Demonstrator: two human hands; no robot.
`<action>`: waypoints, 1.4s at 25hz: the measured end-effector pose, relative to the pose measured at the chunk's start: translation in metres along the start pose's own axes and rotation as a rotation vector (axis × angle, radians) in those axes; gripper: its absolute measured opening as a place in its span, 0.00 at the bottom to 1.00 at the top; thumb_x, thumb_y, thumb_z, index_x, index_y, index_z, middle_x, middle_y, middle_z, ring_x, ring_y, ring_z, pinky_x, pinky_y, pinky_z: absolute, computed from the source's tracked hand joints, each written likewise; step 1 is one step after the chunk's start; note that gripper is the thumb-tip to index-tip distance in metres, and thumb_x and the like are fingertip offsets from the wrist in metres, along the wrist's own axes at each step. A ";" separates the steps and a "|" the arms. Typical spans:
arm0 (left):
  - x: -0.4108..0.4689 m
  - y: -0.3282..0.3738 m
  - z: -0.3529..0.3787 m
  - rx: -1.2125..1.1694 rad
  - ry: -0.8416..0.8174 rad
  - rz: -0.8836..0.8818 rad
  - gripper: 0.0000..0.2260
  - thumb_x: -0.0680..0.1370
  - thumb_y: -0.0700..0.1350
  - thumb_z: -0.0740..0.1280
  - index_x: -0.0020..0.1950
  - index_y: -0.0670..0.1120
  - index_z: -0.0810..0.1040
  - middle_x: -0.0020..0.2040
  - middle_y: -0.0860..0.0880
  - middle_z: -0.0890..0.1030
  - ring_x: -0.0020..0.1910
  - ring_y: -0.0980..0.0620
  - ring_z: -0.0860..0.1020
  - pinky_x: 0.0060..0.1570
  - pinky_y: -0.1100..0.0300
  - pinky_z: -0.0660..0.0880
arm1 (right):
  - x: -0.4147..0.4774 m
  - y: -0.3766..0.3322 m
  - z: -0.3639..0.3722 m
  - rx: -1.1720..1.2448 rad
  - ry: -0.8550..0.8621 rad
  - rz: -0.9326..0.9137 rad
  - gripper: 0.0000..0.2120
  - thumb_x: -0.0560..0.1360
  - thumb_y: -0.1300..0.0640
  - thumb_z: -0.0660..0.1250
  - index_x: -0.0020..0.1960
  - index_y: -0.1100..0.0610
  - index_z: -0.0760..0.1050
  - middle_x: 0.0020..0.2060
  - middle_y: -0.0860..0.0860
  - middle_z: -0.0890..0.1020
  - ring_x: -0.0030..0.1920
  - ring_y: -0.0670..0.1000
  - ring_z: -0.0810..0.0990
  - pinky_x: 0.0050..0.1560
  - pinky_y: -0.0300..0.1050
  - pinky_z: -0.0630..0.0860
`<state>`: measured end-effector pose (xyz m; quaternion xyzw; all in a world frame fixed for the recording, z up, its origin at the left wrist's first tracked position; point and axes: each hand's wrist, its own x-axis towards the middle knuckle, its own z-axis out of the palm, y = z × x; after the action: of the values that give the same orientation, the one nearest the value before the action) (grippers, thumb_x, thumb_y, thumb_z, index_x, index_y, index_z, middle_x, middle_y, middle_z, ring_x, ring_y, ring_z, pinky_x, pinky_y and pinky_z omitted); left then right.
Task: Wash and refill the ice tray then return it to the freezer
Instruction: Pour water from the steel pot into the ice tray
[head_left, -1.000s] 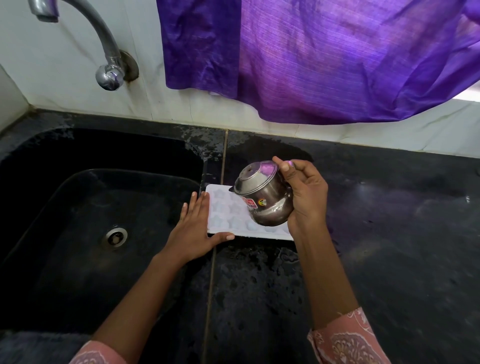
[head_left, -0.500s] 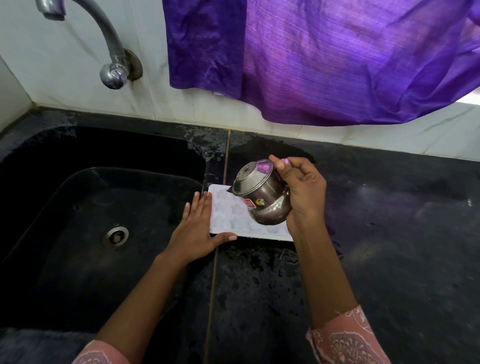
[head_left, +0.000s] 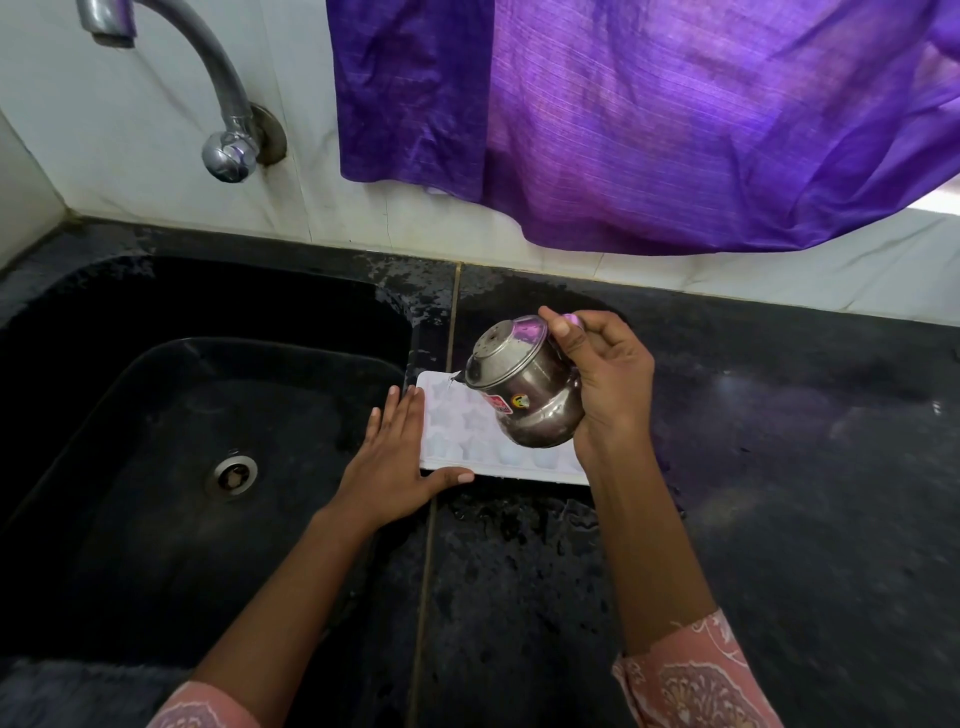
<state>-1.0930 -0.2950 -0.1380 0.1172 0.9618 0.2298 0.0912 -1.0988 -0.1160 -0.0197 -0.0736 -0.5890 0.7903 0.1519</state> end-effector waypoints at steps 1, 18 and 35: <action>0.000 0.000 0.000 0.001 0.001 0.000 0.63 0.52 0.83 0.36 0.76 0.43 0.36 0.77 0.47 0.38 0.71 0.56 0.31 0.68 0.59 0.32 | 0.000 0.000 0.000 0.002 0.000 0.000 0.06 0.69 0.68 0.71 0.38 0.59 0.76 0.31 0.45 0.84 0.38 0.43 0.82 0.43 0.36 0.78; 0.000 0.002 0.003 -0.014 0.010 -0.027 0.61 0.55 0.81 0.45 0.76 0.43 0.36 0.77 0.48 0.38 0.69 0.59 0.31 0.69 0.56 0.33 | 0.005 -0.022 -0.055 0.195 0.093 0.002 0.16 0.50 0.51 0.77 0.34 0.56 0.78 0.41 0.57 0.83 0.41 0.49 0.83 0.46 0.43 0.80; -0.003 0.003 0.005 -0.009 0.022 -0.052 0.55 0.64 0.78 0.54 0.77 0.44 0.39 0.78 0.49 0.41 0.72 0.58 0.34 0.71 0.52 0.35 | 0.002 -0.038 -0.151 0.052 0.135 -0.087 0.26 0.42 0.42 0.82 0.33 0.53 0.78 0.37 0.52 0.85 0.42 0.48 0.84 0.47 0.42 0.80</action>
<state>-1.0881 -0.2908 -0.1408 0.0890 0.9644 0.2332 0.0871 -1.0498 0.0315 -0.0277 -0.0970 -0.5593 0.7913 0.2273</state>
